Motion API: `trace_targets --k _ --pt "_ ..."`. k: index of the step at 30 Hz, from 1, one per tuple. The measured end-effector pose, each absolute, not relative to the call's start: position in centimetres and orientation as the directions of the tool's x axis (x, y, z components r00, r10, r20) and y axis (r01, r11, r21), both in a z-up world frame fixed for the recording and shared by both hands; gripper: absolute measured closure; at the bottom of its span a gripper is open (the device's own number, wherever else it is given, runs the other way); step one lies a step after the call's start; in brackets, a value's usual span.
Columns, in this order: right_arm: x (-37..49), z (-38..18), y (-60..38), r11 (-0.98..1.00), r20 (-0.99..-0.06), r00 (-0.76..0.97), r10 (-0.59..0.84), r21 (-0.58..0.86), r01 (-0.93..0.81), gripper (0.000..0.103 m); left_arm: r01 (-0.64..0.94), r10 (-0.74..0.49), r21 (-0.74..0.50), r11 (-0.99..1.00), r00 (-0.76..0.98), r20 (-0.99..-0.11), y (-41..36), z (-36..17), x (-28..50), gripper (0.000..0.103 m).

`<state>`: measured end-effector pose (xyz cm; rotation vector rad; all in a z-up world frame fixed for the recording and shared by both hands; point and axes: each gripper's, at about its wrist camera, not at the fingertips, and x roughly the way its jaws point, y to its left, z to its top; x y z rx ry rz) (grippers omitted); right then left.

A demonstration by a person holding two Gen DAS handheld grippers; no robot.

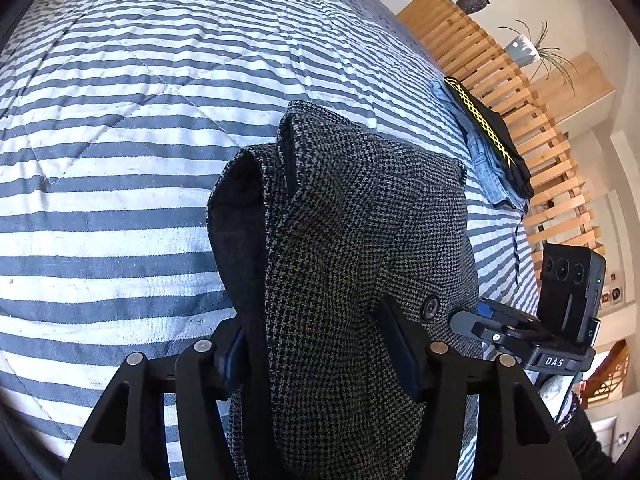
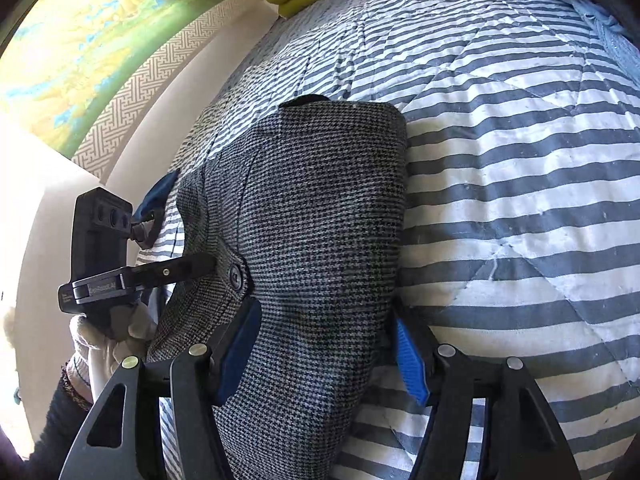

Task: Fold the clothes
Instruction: 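Grasp the folded jacket with both tools and lift it toward the clothes stack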

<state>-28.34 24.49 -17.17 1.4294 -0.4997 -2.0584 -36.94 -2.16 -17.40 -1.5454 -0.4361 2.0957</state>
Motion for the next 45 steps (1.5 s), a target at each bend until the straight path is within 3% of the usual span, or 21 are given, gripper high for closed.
trace_targets --k 4,5,7,11,14,16,17,18,19,21,24,27,35,45 --pt "-28.3 -17.0 23.5 -0.774 -0.729 -0.263 -0.632 0.579 0.255 0.076 -0.204 0.554 -0.515 -0.832 -0.268 -0.788 -2.1 -16.7 -36.4 0.058" --pt "-28.3 -16.8 23.4 -0.776 -0.728 -0.27 -0.63 0.577 0.255 0.08 -0.202 0.542 -0.503 -0.84 -0.282 -0.791 -2.1 -16.4 -36.3 0.07" --pt "-28.2 -16.3 23.1 -0.786 -0.731 -0.289 -0.618 0.563 0.257 0.087 -0.204 0.543 -0.503 -0.84 -0.292 -0.787 -2.2 -16.0 -36.2 0.072" --pt "-27.6 -14.8 22.5 -0.806 -0.74 -0.323 -0.591 0.521 0.281 0.09 -0.196 0.55 -0.514 -0.835 -0.297 -0.78 -2.4 -15.9 -36.0 0.068" --pt "-27.4 -14.4 22.6 -0.809 -0.741 -0.327 -0.586 0.516 0.281 0.091 -0.181 0.524 -0.492 -0.852 -0.295 -0.799 -2.4 -16.5 -36.4 0.038" --pt "-27.3 -14.6 23.0 -0.806 -0.738 -0.326 -0.591 0.527 0.268 0.091 -0.149 0.566 -0.547 -0.824 -0.282 -0.775 -2.7 -17.2 -36.9 0.037" --pt "-27.4 -14.9 23.3 -0.807 -0.741 -0.322 -0.59 0.531 0.257 0.091 -0.149 0.572 -0.554 -0.819 -0.285 -0.769 -2.7 -17.3 -37.1 0.038" --pt "-27.4 -15.2 23.5 -0.809 -0.745 -0.314 -0.588 0.536 0.244 0.087 -0.154 0.573 -0.554 -0.818 -0.287 -0.767 -2.5 -17.4 -37.2 0.051" --pt "-27.6 -15.8 23.8 -0.81 -0.753 -0.297 -0.587 0.54 0.23 0.079 -0.161 0.579 -0.556 -0.815 -0.274 -0.768 -2.1 -17.6 -37.2 0.057" --pt "-27.9 -16.9 24.0 -0.799 -0.754 -0.264 -0.601 0.567 0.201 0.075 -0.181 0.535 -0.504 -0.845 -0.299 -0.79 -1.0 -16.8 -36.8 0.065" --pt "-27.6 -16.7 23.9 -0.799 -0.747 -0.284 -0.601 0.564 0.207 0.086 -0.21 0.506 -0.46 -0.863 -0.328 -0.798 -0.2 -15.2 -36.0 0.074" --pt "-26.7 -14.5 23.4 -0.82 -0.754 -0.324 -0.572 0.509 0.262 0.092 -0.205 0.527 -0.486 -0.85 -0.337 -0.78 -0.2 -13.6 -35.1 0.076" --pt "-21.7 -7.6 25.4 -0.842 -0.725 -0.437 -0.533 0.401 0.361 0.093 -0.313 0.587 -0.498 -0.808 -0.375 -0.717 3.8 -6.3 -30.2 0.076" --pt "-16.9 2.2 35.3 -0.915 -0.679 -0.62 -0.393 0.219 0.339 0.093 -0.489 0.686 -0.496 -0.718 -0.374 -0.624 19.7 3.2 -30.5 0.076"
